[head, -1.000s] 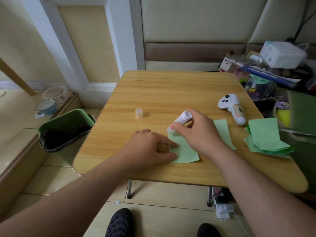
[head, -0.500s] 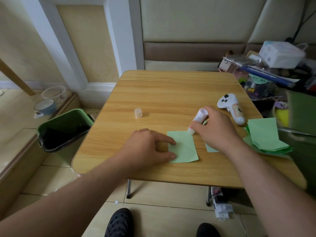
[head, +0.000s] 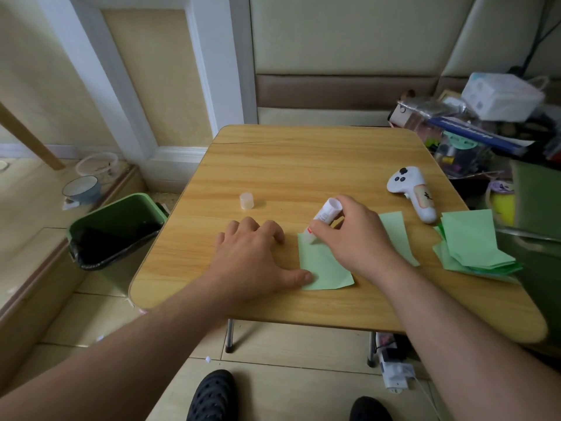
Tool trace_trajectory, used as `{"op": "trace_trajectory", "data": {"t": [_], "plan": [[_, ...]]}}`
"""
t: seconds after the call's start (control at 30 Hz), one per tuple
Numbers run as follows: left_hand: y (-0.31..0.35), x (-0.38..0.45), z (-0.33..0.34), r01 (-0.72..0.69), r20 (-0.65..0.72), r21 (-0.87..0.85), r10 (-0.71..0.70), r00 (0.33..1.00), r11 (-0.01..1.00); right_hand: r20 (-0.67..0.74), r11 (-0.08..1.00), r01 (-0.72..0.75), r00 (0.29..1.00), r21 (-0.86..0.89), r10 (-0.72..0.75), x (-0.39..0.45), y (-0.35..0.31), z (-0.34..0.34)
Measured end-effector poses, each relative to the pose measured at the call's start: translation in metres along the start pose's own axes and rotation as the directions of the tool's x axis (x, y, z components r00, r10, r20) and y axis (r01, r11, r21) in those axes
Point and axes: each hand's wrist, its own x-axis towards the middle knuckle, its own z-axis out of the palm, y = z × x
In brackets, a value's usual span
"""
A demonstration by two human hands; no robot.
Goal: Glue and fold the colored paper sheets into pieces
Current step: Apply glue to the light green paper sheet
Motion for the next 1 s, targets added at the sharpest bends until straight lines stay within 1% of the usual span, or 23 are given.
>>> {"op": "trace_trajectory", "data": {"t": [0.2, 0.37, 0.57, 0.87, 1.0], "plan": [[-0.001, 0.0, 0.002, 0.0, -0.053, 0.069, 0.004, 0.999, 0.998, 0.04, 0.999, 0.007, 0.999, 0.044, -0.009, -0.003, -0.005, 0.013], [-0.001, -0.002, 0.003, -0.012, -0.062, 0.053, 0.015, 0.998, 0.999, -0.036, 0.994, -0.003, 0.999, 0.11, 0.007, 0.004, 0.001, 0.003], [-0.001, -0.003, 0.003, -0.02, -0.052, 0.051, 0.023, 0.998, 0.999, 0.035, 1.0, -0.006, 0.999, 0.027, 0.005, -0.001, 0.002, 0.002], [-0.002, -0.004, 0.001, -0.054, -0.013, 0.062, 0.055, 0.998, 0.997, -0.007, 0.997, -0.053, 0.999, -0.057, 0.053, 0.0, 0.016, -0.025], [-0.002, -0.004, 0.0, -0.06, -0.003, 0.049, 0.06, 0.998, 0.997, -0.004, 0.997, -0.058, 0.998, -0.055, 0.058, -0.001, 0.019, -0.031]]}}
